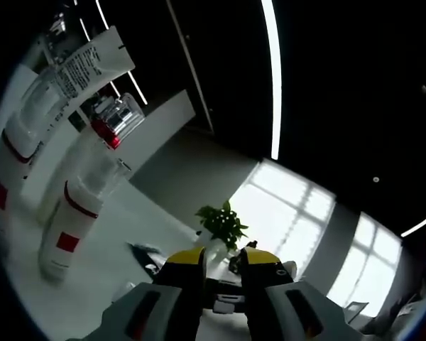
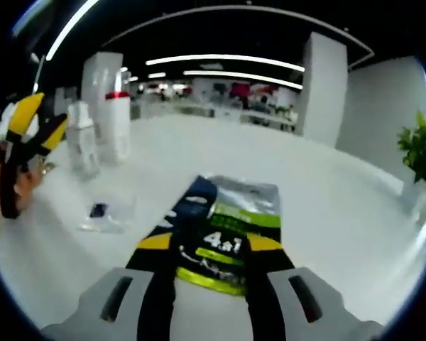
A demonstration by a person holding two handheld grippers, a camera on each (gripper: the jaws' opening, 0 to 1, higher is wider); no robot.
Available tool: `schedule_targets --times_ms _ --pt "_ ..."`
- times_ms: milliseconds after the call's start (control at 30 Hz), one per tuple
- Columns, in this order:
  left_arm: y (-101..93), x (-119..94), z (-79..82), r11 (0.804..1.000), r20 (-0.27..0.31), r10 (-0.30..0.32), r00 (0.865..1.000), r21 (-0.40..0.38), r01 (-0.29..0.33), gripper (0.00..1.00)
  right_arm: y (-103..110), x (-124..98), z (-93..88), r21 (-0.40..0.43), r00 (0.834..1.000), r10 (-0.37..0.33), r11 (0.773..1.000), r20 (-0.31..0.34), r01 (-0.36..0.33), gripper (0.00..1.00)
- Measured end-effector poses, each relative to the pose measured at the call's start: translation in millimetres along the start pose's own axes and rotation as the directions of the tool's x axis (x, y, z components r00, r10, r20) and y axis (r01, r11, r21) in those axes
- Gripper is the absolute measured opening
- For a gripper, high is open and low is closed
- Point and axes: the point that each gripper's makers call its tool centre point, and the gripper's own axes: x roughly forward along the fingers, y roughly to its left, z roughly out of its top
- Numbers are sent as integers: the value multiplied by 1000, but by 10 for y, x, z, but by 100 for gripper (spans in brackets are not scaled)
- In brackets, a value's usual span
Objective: Arrange the skincare products in the storage area until every visible bottle or jar stands upright without overlapping.
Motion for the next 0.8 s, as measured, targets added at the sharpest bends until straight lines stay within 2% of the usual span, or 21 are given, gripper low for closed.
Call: schedule_targets --times_ms 100,133,433,533,600,800 --pt "-4 -1 5 1000 3 -2 1000 -3 2 20 36 55 5 52 999 46 998 10 -46 35" --pt "-4 -2 6 1000 3 -2 1000 -3 2 20 6 100 22 30 999 32 999 7 -32 35" --pt "27 -15 2 1000 -4 11 1000 5 -11 20 40 125 50 11 999 28 1000 19 -28 31" --pt "56 -5 -18 998 -20 41 999 42 -40 20 45 133 51 15 999 33 999 23 -33 31" --pt "19 31 -95 994 -42 66 997 92 -62 20 47 135 50 17 999 34 999 24 -34 31" --pt "119 30 -116 978 -68 130 989 173 -116 20 82 125 51 16 999 43 999 27 -44 33"
